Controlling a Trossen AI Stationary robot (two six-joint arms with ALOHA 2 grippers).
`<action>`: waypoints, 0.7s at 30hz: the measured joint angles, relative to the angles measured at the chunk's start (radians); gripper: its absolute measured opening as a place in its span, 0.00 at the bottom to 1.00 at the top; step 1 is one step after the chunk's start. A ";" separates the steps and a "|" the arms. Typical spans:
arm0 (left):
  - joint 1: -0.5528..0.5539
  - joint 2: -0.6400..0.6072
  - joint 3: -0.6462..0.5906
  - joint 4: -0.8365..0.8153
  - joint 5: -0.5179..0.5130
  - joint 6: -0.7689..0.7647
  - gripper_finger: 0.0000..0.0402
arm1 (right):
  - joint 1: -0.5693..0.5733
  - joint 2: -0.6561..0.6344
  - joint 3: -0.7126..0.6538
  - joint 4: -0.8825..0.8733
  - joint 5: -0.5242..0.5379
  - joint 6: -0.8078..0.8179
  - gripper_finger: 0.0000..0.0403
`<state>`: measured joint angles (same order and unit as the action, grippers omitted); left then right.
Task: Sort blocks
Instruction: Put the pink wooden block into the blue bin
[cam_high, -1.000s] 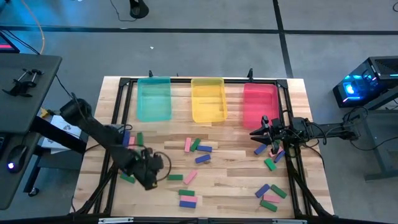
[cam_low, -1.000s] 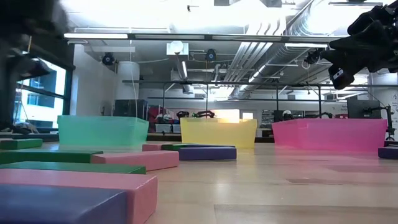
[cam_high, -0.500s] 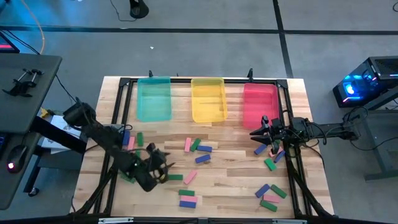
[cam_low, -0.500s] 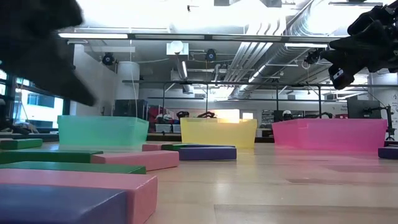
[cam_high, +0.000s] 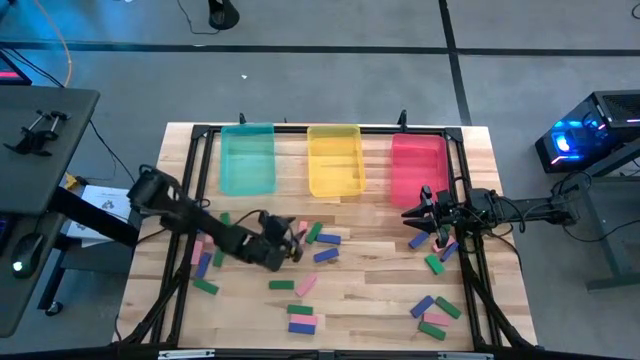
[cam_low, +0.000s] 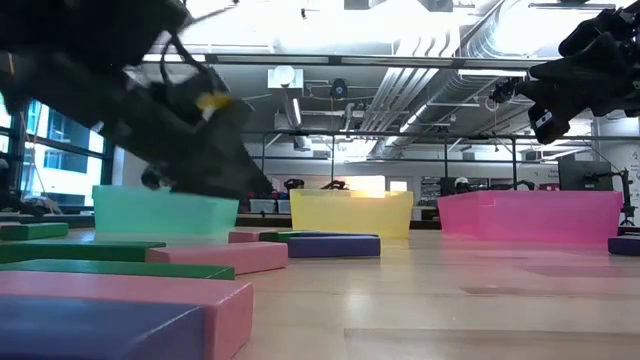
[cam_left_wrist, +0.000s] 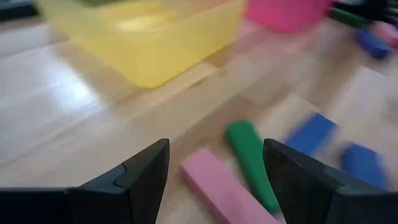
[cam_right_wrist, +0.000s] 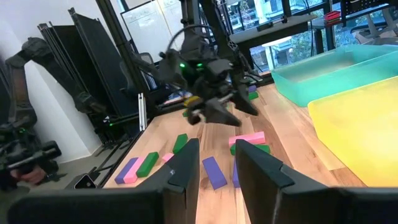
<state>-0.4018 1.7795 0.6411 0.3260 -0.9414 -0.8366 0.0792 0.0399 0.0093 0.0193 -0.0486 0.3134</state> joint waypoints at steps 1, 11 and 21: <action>0.017 0.008 0.000 0.000 0.014 -0.019 0.62 | 0.000 0.000 0.000 0.000 0.000 0.000 0.22; 0.104 0.029 0.043 -0.116 0.240 -0.052 0.61 | 0.000 0.000 0.000 0.000 0.000 0.000 0.22; 0.108 0.025 0.190 -0.598 0.249 -0.057 0.52 | 0.000 0.000 0.000 0.000 0.000 0.000 0.22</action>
<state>-0.2935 1.8042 0.8310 -0.2715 -0.6922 -0.8935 0.0788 0.0399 0.0090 0.0193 -0.0486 0.3134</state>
